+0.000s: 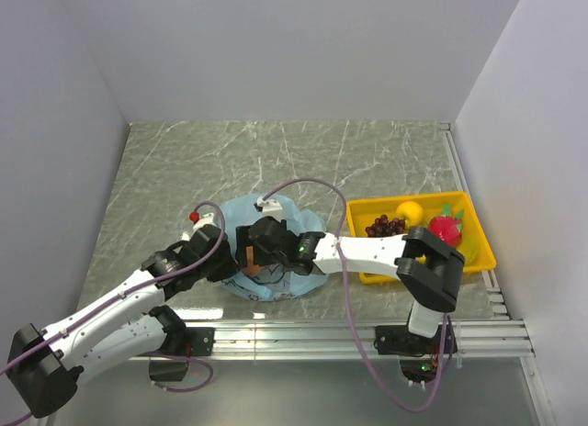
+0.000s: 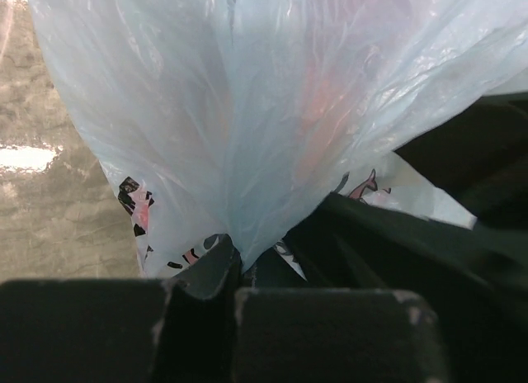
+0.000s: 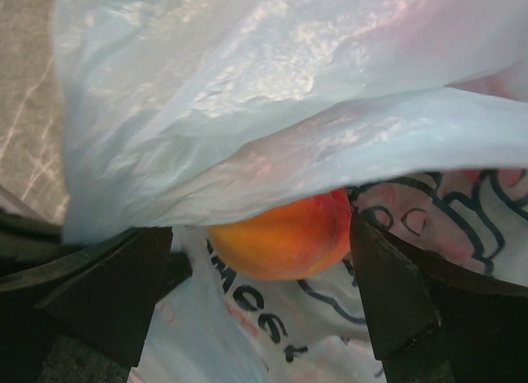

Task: Untie the knot of the plastic bag and take out the fruit

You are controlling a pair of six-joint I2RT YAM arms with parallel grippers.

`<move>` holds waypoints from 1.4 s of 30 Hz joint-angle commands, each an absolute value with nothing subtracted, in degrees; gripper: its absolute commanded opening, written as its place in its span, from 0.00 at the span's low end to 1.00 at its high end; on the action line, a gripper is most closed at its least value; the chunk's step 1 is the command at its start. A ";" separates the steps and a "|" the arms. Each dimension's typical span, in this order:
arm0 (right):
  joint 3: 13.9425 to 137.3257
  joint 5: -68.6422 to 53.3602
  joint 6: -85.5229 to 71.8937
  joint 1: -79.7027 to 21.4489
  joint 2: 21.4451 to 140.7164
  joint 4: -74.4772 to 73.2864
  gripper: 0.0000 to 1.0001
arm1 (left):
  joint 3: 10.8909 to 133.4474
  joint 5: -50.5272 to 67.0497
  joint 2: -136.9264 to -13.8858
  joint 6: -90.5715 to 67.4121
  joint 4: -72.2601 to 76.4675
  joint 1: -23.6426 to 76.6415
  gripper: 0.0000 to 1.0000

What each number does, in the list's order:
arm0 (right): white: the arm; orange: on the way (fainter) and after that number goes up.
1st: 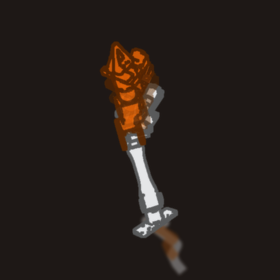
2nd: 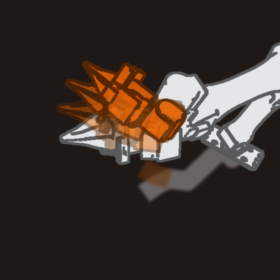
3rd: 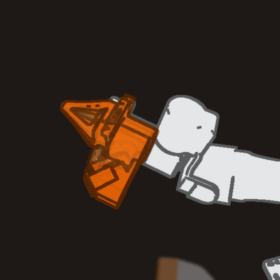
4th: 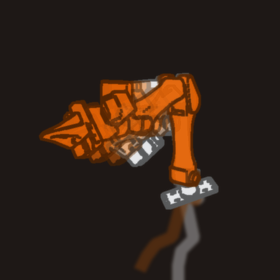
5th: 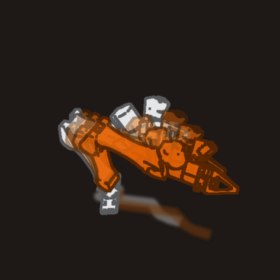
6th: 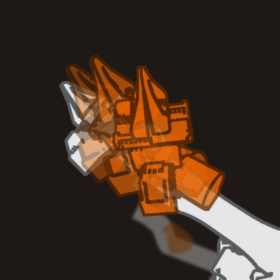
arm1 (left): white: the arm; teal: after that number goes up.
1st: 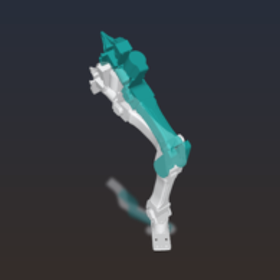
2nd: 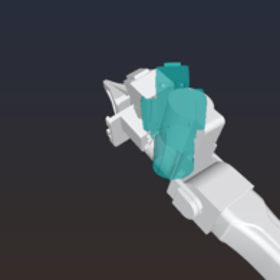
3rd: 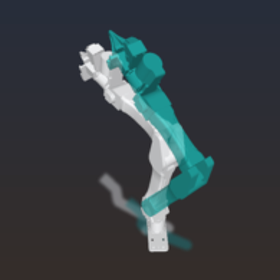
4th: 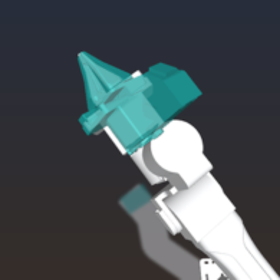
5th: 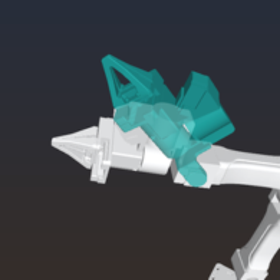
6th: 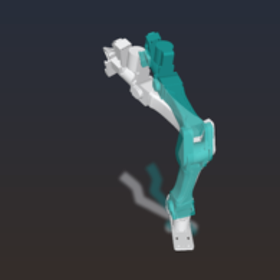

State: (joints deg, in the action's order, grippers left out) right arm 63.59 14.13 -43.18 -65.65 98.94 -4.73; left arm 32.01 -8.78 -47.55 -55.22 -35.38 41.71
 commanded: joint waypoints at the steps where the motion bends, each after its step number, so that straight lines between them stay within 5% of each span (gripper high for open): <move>1: 66.18 15.29 -44.74 -65.66 101.77 -0.79 0.95 | 34.54 -8.09 -47.90 -55.11 -35.16 41.66 0.00; 6: 65.48 16.26 -45.79 -65.74 105.38 -0.53 0.93 | 34.45 -8.17 -47.64 -55.11 -35.24 41.66 0.01; 8: 63.99 16.96 -45.53 -65.66 105.12 -0.09 0.85 | 34.37 -8.09 -47.64 -55.11 -35.42 41.66 0.01; 13: 61.27 18.28 -43.33 -65.57 102.40 1.67 0.30 | 34.28 -8.17 -47.28 -54.93 -35.51 41.66 0.00; 18: 59.68 17.93 -38.34 -65.57 93.71 0.44 0.08 | 34.98 -9.31 -47.46 -54.41 -35.77 41.66 0.01; 30: 56.87 21.43 -29.71 -63.12 65.67 -11.23 0.02 | 35.16 -9.67 -48.78 -54.05 -34.37 41.66 0.01; 36: 50.55 23.47 -30.06 -45.29 55.82 -17.31 0.02 | 35.16 -9.76 -48.61 -54.05 -34.01 41.66 0.01; 42: 43.95 16.35 -28.39 -27.02 57.91 -11.88 0.02 | 35.24 -10.11 -47.99 -53.96 -34.45 41.66 0.01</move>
